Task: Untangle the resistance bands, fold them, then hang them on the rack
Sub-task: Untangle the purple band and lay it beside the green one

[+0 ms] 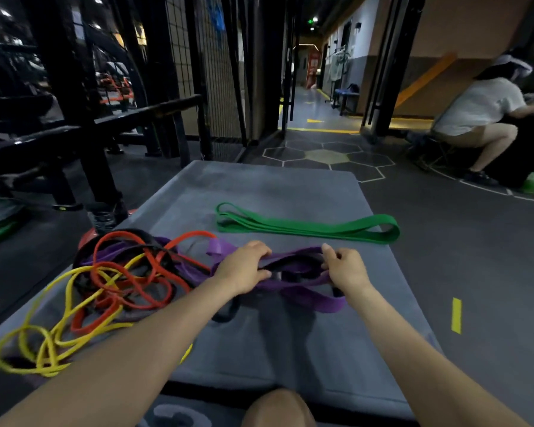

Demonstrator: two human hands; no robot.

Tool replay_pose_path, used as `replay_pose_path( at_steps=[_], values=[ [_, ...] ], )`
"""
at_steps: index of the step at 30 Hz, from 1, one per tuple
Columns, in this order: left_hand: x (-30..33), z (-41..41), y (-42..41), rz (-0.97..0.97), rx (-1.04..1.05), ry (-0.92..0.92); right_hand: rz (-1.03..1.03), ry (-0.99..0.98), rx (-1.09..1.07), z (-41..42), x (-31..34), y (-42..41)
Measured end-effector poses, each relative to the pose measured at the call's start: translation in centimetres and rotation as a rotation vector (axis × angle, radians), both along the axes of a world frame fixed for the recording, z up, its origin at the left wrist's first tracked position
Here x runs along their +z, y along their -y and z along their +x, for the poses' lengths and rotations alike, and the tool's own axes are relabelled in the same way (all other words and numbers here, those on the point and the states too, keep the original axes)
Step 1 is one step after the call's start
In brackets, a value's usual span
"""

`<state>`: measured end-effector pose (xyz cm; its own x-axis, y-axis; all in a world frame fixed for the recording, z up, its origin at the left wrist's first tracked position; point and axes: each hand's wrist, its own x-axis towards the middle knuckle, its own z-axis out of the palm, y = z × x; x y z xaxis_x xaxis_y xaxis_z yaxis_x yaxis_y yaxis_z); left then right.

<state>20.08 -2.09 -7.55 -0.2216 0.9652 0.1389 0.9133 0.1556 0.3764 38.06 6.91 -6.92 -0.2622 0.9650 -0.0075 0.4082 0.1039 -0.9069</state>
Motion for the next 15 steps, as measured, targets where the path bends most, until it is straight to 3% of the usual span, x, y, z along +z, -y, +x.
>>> replay_pose_path(
  at_steps=[3,7,11,15],
  values=[
    [-0.7,-0.1,-0.7,-0.036,-0.007,-0.005,0.015,0.051,-0.057,0.0,-0.4,-0.6],
    [-0.5,-0.1,-0.7,0.125,-0.081,0.003,-0.029,0.07,-0.106,-0.7,-1.3,-1.3],
    [-1.1,-0.2,-0.5,0.12,-0.248,-0.149,-0.054,0.115,-0.167,-1.3,-2.2,-1.8],
    [-1.5,-0.1,-0.6,0.063,-0.168,-0.21,-0.013,0.189,-0.166,-1.6,-2.7,-1.9]
  ],
)
